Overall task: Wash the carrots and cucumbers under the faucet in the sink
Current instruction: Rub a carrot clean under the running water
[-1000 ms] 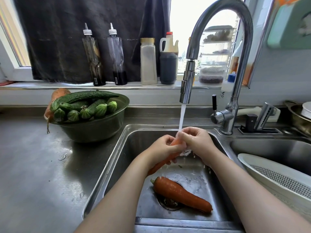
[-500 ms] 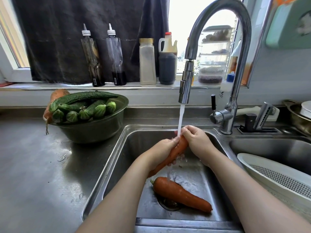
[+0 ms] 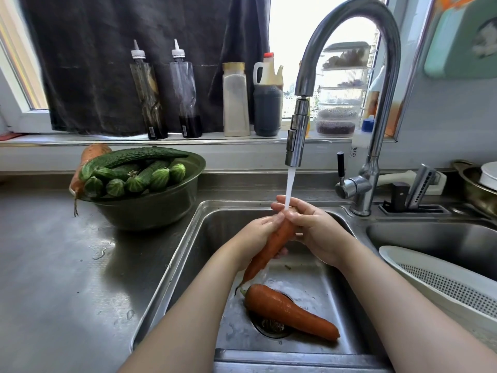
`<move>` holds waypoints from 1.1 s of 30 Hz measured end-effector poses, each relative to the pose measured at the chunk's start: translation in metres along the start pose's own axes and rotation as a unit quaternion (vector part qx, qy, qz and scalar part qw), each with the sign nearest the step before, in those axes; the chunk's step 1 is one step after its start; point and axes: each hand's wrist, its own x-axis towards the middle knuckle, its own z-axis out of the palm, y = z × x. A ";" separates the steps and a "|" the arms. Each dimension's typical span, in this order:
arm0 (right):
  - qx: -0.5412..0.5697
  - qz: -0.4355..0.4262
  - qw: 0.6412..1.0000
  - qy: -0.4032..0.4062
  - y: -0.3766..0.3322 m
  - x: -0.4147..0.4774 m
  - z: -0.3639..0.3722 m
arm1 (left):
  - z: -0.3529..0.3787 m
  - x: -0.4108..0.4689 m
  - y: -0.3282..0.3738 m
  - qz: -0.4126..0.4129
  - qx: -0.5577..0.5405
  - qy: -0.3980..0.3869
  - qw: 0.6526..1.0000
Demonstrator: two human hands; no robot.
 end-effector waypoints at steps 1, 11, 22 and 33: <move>-0.004 -0.003 1.000 -0.007 0.000 -0.001 -0.001 | 0.000 0.000 0.001 -0.001 -0.003 0.001 1.000; -0.006 0.006 1.000 -0.030 0.005 0.000 -0.002 | -0.005 -0.004 0.006 -0.020 -0.028 -0.007 0.999; -0.093 0.006 0.993 0.070 0.001 0.002 0.002 | -0.012 -0.003 0.004 0.001 0.040 -0.008 0.999; -0.142 0.010 0.985 0.102 0.009 0.004 -0.001 | -0.015 -0.003 0.001 0.010 0.089 -0.044 0.995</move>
